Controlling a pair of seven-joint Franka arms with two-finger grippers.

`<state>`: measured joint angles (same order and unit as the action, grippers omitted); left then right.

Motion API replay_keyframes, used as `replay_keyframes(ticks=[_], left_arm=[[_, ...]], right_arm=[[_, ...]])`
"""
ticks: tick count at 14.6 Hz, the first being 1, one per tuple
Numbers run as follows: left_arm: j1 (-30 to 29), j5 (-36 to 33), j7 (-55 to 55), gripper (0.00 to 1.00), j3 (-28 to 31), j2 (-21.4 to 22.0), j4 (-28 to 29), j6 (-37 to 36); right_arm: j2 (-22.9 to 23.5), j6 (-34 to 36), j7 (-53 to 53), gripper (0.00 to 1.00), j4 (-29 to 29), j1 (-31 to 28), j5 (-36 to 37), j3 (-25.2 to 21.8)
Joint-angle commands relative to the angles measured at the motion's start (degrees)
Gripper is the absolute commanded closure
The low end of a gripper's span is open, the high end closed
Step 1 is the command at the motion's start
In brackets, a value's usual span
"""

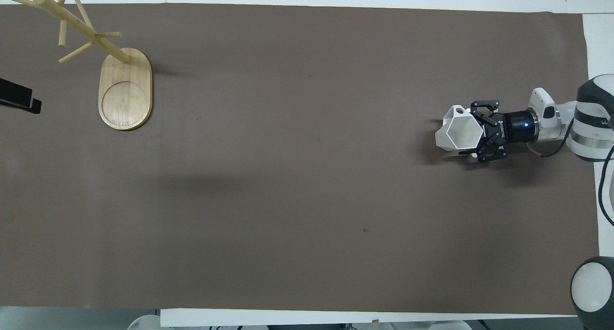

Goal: Hang cup on rack
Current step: 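Lift the cup with the right gripper while the left gripper reaches forward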

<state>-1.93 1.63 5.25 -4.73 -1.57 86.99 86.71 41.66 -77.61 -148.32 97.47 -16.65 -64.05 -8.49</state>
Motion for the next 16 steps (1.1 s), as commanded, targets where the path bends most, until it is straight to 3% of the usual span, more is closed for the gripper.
replay_keyframes(ticks=[1, 9, 11, 12, 14, 16], left_arm=[[-1.15, 0.48, 0.29, 0.0, -0.81, 1.39, 1.6, -0.39], [-1.32, 0.21, 0.11, 0.0, -0.72, 1.48, 1.69, -1.19], [-1.5, -0.05, 0.11, 0.0, -0.72, 1.48, 1.69, -1.19], [-1.5, -0.05, 0.02, 0.0, -0.72, 1.48, 1.69, -0.93], [-1.5, -0.05, -0.15, 0.0, -0.72, 1.48, 1.69, -0.66], [-1.5, 0.04, 0.02, 0.0, -0.72, 1.48, 1.69, -0.93]], right_arm=[[-1.93, -0.53, -1.8, 0.0, 3.16, 0.3, -1.16, 0.05], [-2.37, -0.7, -2.94, 0.0, 4.39, 2.49, -1.6, 0.05], [-2.37, -0.88, -2.86, 0.05, 4.39, 2.5, -1.6, 0.05], [-2.37, -0.97, -2.77, 0.16, 4.3, 2.5, -1.69, 0.05], [-2.37, -1.06, -2.51, 0.5, 4.22, 2.67, -1.77, 0.05], [-2.37, -1.14, -1.37, 0.72, 4.13, 2.76, -2.91, 0.05]])
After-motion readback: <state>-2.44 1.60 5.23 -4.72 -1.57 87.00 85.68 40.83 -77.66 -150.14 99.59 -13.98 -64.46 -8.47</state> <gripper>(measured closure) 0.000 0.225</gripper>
